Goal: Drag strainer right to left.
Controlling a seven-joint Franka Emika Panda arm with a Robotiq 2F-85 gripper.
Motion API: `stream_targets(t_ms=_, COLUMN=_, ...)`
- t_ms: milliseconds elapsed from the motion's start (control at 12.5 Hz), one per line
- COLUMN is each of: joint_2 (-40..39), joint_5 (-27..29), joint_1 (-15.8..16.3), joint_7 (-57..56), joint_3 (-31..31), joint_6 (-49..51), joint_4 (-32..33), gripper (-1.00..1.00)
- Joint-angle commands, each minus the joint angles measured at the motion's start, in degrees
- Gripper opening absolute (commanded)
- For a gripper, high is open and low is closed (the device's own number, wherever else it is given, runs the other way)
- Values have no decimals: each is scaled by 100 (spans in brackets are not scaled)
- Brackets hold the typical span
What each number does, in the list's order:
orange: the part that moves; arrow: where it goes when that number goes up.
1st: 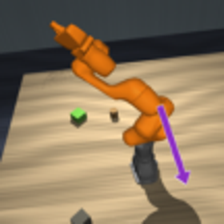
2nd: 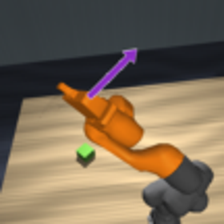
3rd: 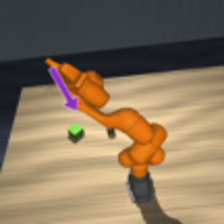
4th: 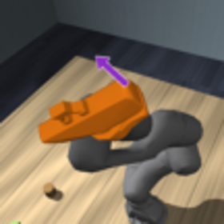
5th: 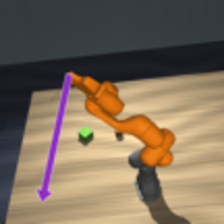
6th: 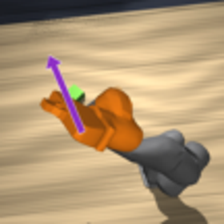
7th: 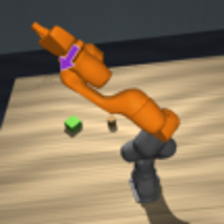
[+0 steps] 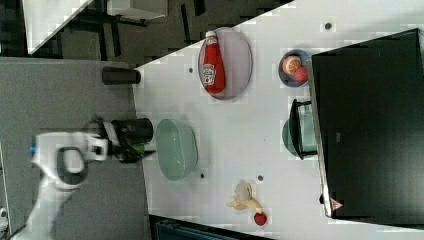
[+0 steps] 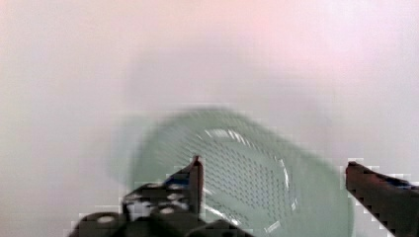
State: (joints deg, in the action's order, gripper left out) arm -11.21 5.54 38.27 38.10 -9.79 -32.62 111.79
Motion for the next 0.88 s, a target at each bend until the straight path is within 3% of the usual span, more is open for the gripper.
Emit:
stream_targets(t_ms=80, joint_2=990, joint_5=-157, joint_1=-522, joint_7=-2413, joint_3=-1255, joint_6=540, joint_4=-370, gripper=100)
stream_targets(t_ms=480, joint_2=1908, joint_5=-839, joint_1=-651, joint_7=-4825, joint_3=-2701, joint_6=2144, joint_4=-624, gripper=100)
stream_targets(t_ms=880, joint_2=2147, joint_5=-1388, joint_1=-654, joint_7=-4289, joint_3=-2793, joint_6=2218, joint_4=-637, gripper=100)
